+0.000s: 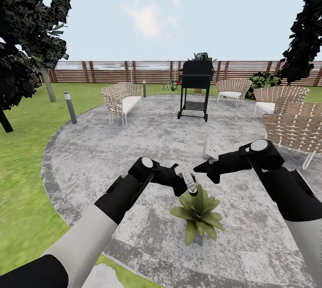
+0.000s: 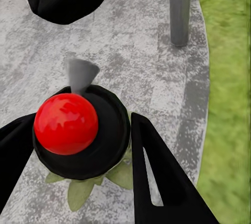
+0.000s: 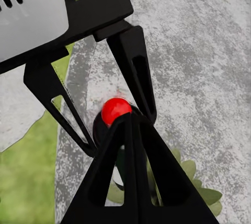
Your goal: Pick up the pesticide atomizer in the garden and spray insectifuge to fully cover both potted plants in the garden.
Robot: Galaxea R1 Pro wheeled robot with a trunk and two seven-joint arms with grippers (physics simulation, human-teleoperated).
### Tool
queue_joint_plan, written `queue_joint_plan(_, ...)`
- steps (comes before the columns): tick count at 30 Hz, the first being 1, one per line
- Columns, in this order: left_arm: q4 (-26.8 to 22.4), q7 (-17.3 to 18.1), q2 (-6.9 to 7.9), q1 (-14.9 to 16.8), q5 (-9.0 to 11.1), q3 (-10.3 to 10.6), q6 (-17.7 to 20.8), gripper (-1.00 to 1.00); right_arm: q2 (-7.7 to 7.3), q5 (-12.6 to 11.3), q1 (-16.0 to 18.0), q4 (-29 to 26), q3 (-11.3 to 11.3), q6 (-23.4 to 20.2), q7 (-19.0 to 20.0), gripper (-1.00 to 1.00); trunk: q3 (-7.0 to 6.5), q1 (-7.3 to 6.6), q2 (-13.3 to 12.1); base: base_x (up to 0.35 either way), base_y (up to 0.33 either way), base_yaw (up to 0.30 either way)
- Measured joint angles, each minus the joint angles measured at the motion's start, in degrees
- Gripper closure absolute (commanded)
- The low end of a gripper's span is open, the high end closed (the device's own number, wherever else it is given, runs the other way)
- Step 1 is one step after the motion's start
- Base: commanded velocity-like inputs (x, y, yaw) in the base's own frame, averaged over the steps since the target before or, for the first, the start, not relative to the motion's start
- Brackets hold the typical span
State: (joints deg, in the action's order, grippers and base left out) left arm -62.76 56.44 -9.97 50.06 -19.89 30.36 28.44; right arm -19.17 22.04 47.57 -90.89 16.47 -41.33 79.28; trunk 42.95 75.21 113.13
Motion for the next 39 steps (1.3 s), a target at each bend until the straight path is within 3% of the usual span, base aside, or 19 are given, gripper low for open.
queue_joint_plan(9,0.0,-0.1,0.00,0.0,1.9,0.0,-0.2,1.00,0.11,0.0,0.2,0.0,0.0,0.0,0.0,1.00,0.00,0.00,0.0,0.000,0.000,0.000)
queue_joint_plan(32,-1.8,-0.1,0.00,0.0,2.1,0.0,-0.2,1.00,0.12,0.0,0.2,0.0,0.0,0.0,0.0,1.00,0.00,0.00,0.0,0.000,0.000,0.000)
queue_joint_plan(39,-0.5,-0.3,0.00,-0.3,1.3,-0.4,-0.1,1.00,-0.10,0.0,0.1,0.0,0.1,0.0,0.0,1.00,0.00,0.00,0.0,0.000,0.000,0.000)
